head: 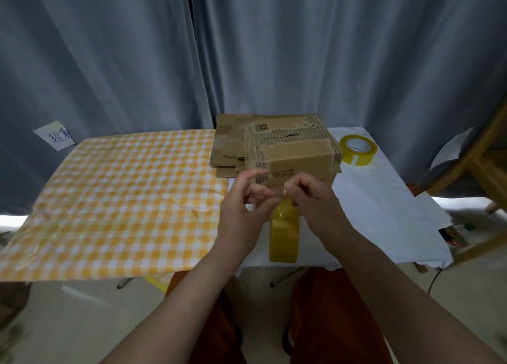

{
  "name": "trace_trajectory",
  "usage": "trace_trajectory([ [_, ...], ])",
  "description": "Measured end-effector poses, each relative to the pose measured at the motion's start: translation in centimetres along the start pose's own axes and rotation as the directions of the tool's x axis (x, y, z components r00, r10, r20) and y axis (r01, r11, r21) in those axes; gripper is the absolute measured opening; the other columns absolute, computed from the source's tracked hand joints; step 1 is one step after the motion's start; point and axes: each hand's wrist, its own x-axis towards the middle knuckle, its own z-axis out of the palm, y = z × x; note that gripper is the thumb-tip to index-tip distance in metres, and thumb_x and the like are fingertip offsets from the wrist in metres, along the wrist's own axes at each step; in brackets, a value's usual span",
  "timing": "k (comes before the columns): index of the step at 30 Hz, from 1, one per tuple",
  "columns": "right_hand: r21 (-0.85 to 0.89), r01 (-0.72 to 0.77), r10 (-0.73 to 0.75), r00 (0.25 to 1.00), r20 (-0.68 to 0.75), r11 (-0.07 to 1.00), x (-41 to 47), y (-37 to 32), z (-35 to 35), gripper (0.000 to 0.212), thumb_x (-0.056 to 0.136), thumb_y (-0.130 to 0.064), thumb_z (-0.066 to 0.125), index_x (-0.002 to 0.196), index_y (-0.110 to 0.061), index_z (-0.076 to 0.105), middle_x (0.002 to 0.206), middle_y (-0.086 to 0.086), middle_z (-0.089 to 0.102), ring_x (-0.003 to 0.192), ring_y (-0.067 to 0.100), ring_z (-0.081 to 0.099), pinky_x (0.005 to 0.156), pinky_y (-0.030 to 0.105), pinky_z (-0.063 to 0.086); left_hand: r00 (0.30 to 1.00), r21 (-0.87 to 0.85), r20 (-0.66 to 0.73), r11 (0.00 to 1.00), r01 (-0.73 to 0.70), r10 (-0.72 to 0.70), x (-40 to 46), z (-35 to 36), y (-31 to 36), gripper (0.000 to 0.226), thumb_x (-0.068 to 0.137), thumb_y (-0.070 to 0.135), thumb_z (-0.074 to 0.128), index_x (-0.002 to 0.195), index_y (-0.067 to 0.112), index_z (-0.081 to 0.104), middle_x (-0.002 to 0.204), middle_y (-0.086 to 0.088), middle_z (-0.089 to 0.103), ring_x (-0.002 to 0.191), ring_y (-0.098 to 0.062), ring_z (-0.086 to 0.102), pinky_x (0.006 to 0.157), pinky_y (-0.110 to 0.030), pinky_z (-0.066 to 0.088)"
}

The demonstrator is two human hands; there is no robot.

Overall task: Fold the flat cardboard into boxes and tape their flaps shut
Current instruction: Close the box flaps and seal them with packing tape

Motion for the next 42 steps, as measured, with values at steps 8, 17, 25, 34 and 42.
trace_trajectory([
  [8,-0.058,-0.077,0.073,0.994,-0.077,0.995,-0.2,-0.1,-0.7,0.02,0.092,-0.01,0.053,0.074,-0.004,0.055,0.065,0.0,0.049,0.06,0.008,0.044,0.055,0.015,0.035,0.973,0.497,-0.007,0.845,-0.195,0.229,0.3,1.9,0.2,0.01,0.078,0.025,0.076,0.087,0.02,0.077,0.077,0.002,0.066,0.075,-0.009,0.05,0.067,-0.02,0.038],
  [17,-0.507,-0.172,0.066,0.973,-0.219,0.845,0.1,1.4,-4.5,0.033,0.086,-0.032,0.064,0.058,-0.019,0.052,0.061,-0.008,0.05,0.065,0.011,0.048,0.058,0.025,0.032,0.97,0.686,0.153,0.686,-0.241,0.188,1.6,6.0,1.2,0.012,0.082,0.024,0.073,0.08,0.012,0.074,0.081,-0.006,0.059,0.085,-0.029,0.051,0.075,-0.038,0.039],
  [25,-0.633,0.048,-0.13,0.988,-0.084,0.773,-0.8,3.8,-7.9,0.029,0.09,-0.009,0.055,0.118,-0.013,0.062,0.105,0.012,0.058,0.099,0.03,0.052,0.082,0.04,0.044,0.96,0.645,0.239,0.716,-0.267,0.143,3.1,9.3,1.5,0.013,0.083,0.024,0.071,0.082,0.012,0.075,0.081,-0.008,0.06,0.085,-0.029,0.052,0.075,-0.041,0.04],
  [34,-0.637,-0.042,-0.006,0.997,-0.073,0.769,-0.4,6.1,-10.7,0.029,0.091,-0.021,0.058,0.119,-0.016,0.061,0.11,0.004,0.064,0.101,0.021,0.056,0.087,0.032,0.043,0.944,0.633,0.314,0.718,-0.29,0.104,4.2,13.2,1.1,0.018,0.086,0.035,0.065,0.092,0.021,0.077,0.084,-0.004,0.061,0.087,-0.022,0.054,0.077,-0.033,0.031],
  [42,-0.683,-0.133,-0.005,0.981,-0.196,0.718,3.0,6.7,-14.9,0.018,0.09,-0.011,0.056,0.09,-0.012,0.074,0.095,0.007,0.071,0.087,0.023,0.062,0.081,0.035,0.049,0.951,0.588,0.295,0.768,-0.255,0.09,6.1,16.1,0.9,0.031,0.088,0.021,0.063,0.119,0.02,0.062,0.103,-0.002,0.065,0.1,-0.022,0.055,0.074,-0.028,0.037],
])
